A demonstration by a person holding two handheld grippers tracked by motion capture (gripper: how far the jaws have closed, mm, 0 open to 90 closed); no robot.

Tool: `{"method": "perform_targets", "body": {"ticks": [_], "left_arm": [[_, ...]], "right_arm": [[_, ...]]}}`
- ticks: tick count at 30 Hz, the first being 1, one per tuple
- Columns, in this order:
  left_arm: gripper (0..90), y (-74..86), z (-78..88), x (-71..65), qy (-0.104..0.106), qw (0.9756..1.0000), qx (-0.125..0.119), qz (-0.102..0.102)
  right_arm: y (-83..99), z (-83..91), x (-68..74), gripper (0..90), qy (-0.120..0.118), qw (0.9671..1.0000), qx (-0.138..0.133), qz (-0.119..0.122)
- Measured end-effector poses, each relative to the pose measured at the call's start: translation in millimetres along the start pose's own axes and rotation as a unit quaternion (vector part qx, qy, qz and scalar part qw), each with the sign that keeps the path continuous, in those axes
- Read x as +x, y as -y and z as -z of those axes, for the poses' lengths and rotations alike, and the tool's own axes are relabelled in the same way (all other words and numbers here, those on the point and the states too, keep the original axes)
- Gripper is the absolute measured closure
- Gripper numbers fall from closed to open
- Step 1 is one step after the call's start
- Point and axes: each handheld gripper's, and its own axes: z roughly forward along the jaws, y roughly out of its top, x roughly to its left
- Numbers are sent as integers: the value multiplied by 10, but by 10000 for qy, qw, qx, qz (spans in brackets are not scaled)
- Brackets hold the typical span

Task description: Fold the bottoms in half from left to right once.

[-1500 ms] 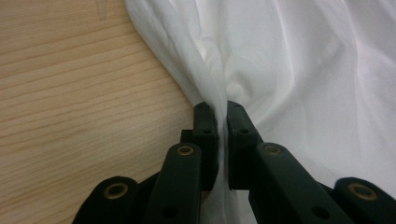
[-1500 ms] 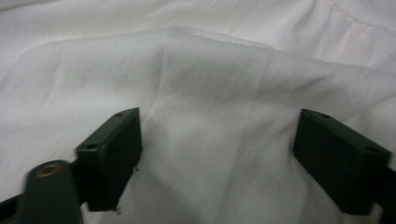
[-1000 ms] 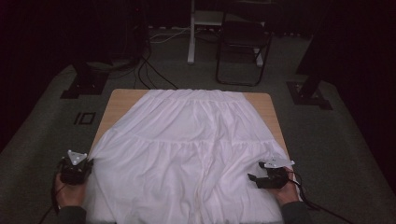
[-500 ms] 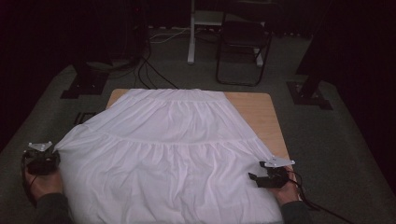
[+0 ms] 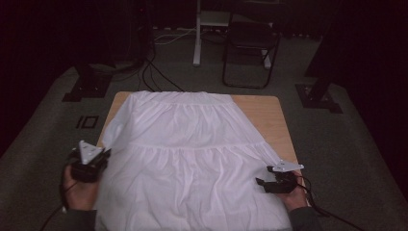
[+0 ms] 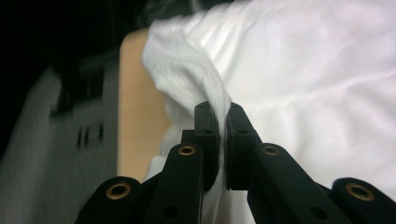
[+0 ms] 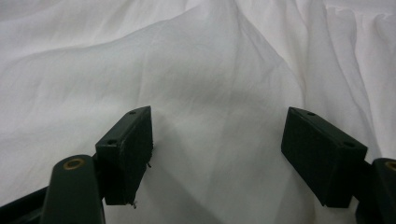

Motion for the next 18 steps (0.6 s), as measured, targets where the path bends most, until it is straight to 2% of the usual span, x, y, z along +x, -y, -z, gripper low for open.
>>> {"method": "perform_targets", "body": {"ticks": [1,3,4,5,6,7,8,9,10,11,12,13,14,15,18], "left_arm": [[861,-109,31,-139,48,9997,-248,-55],[861,-323,47,-425,526,9969,-580,-38],[861,-423,20,-599,823,9947,-602,-132],[861,-504,-20,-793,1117,9915,-607,-287],[861,-564,-75,-1001,1416,9872,-576,-462],[860,-564,-75,-1001,1416,9872,-576,-462],[860,-605,-145,-1204,1769,9814,-466,-590],[850,-624,-318,-1579,2494,9654,-163,-748],[802,-611,-402,-1739,2786,9560,-12,-915],[700,-591,-465,-1852,2996,9488,64,-1000],[621,-591,-465,-1852,2996,9488,64,-1000],[621,-574,-497,-1907,3087,9460,68,-989],[539,-560,-498,-1861,3075,9474,-25,-886],[514,-556,-480,-1782,3047,9488,-54,-826],[483,-496,-406,-1468,2650,9619,-63,-669]], "right_arm": [[0,0,0,243,-1,10000,-1,-1],[0,-1,0,243,1,10000,-1,4],[0,-1,-1,243,-1,10000,-1,3],[0,0,-1,243,-1,10000,1,-2],[0,0,-1,243,-1,10000,1,-4],[0,0,-1,243,-1,10000,1,-4],[0,0,-1,243,0,10000,1,0],[0,0,0,243,4,10000,1,5],[0,-1,1,243,7,10000,-2,15],[0,-2,2,243,11,10000,-1,23],[0,-3,5,242,19,10000,1,32],[0,-3,5,242,19,10000,1,32],[0,-5,13,239,48,10000,14,78],[-1,-5,16,238,49,10000,19,81],[0,-5,11,238,35,10000,15,73]]}}
